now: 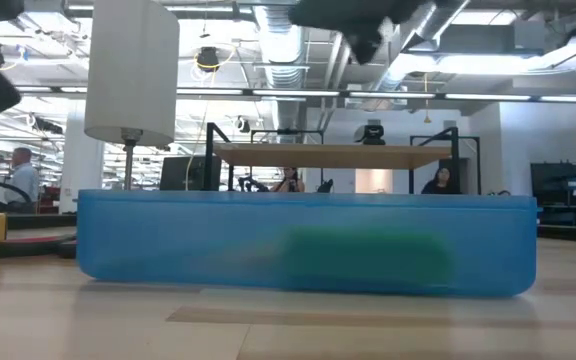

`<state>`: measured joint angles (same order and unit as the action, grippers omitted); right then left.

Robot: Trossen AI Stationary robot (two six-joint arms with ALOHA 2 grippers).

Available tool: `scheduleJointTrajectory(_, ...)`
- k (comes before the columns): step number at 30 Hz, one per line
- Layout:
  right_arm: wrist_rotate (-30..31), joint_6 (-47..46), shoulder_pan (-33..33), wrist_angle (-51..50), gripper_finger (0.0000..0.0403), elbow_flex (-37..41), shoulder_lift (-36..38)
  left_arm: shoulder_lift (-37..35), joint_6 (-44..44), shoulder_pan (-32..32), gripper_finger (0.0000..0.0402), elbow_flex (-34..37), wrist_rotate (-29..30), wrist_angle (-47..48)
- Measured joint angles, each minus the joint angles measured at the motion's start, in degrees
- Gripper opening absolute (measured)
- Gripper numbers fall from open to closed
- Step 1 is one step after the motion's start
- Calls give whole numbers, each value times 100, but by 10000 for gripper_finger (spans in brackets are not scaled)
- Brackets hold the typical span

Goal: Pack school essentials
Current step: Put the yellow crayon box into the blue supply box

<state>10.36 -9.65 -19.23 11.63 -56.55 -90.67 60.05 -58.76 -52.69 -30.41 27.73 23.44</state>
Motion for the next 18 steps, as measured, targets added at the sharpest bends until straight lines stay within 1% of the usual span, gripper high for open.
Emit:
scheduleJointTrajectory(2, -149, 165, 36, -386, 31, -426, -384, 130, -206, -144, 103, 0, -66, -48)
scheduleJointTrajectory(6, -163, 510, 115, -975, 36, -1371, -1133, 306, -725, -433, 102, 0, -353, -42)
scheduleJointTrajectory(9, -180, 714, 214, -1073, 38, -2046, -1658, 361, -1070, -722, 102, 0, -399, 22)
scheduleJointTrajectory(14, -681, 957, 318, -1247, 45, -3007, -2453, 373, -1764, -1183, 102, 0, -383, 264)
scheduleJointTrajectory(18, -1057, 971, 375, -1677, 55, -3805, -3034, 470, -2498, -1414, 102, 0, -405, 742)
